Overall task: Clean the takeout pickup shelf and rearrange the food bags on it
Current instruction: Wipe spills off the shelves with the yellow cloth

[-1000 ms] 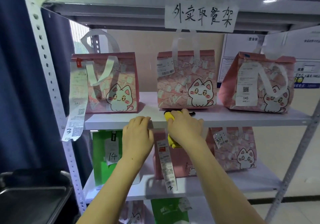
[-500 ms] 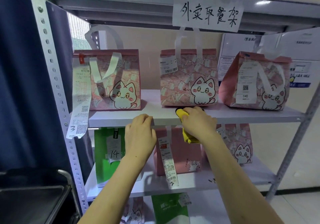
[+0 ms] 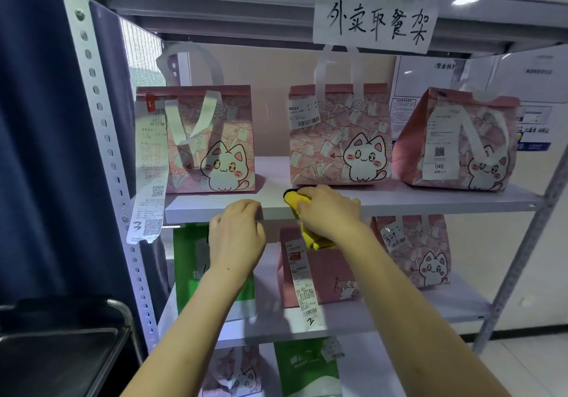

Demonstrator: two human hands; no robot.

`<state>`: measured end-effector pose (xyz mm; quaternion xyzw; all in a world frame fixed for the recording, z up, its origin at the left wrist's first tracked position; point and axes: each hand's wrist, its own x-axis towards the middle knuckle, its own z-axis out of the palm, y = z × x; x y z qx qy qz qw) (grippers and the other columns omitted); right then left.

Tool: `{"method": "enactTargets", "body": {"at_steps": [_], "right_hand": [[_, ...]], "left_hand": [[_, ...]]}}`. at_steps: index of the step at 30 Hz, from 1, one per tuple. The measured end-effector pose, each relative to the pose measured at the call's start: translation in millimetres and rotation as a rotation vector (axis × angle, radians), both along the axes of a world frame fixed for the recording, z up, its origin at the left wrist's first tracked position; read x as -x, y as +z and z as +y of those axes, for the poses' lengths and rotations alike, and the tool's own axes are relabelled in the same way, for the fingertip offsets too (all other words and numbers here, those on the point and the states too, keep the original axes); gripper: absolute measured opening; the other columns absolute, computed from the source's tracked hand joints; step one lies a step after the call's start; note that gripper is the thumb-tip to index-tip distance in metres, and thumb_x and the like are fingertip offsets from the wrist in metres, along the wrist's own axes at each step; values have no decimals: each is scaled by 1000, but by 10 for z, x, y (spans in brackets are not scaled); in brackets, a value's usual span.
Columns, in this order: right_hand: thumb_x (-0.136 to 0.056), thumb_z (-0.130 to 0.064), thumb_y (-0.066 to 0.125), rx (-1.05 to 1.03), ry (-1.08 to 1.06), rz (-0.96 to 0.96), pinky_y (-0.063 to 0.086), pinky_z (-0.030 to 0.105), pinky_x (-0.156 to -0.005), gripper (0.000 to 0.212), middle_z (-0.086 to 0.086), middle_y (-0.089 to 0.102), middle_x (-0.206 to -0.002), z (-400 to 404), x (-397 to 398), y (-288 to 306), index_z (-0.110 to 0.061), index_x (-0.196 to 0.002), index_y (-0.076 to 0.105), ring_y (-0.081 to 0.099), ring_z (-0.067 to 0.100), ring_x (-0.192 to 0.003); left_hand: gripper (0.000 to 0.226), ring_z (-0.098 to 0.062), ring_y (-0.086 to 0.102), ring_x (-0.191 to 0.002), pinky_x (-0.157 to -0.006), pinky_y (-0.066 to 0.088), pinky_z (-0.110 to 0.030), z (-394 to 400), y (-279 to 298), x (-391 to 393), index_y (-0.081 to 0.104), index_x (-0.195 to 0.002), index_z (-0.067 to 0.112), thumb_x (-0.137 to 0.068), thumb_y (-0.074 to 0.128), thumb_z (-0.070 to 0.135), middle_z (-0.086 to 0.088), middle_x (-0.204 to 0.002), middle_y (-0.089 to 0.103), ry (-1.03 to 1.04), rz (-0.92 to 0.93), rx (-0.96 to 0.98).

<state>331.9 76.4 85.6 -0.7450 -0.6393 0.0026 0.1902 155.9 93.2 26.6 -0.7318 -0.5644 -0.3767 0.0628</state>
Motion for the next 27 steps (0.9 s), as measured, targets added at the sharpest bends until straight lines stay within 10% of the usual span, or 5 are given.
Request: {"method": "enactTargets", "body": {"at_steps": [17, 27], "right_hand": [[-101, -34, 42, -149, 86, -32, 32, 55, -96, 41, -4, 48, -146, 138, 243, -294, -40, -141, 49, 59, 31, -117], [-104, -39, 46, -422, 134, -30, 36, 46, -91, 45, -16, 32, -162, -215, -83, -776, -46, -148, 38, 64, 27, -113]], "left_hand": [[47, -17, 54, -127, -108, 37, -43, 39, -141, 44, 61, -130, 22, -86, 60, 9, 6, -137, 60, -26, 46, -41], [64, -31, 17, -155, -121, 24, -58, -94, -369, -172, 40, -151, 19, -90, 57, 15, -10, -162, 30, -18, 141, 2]]}}
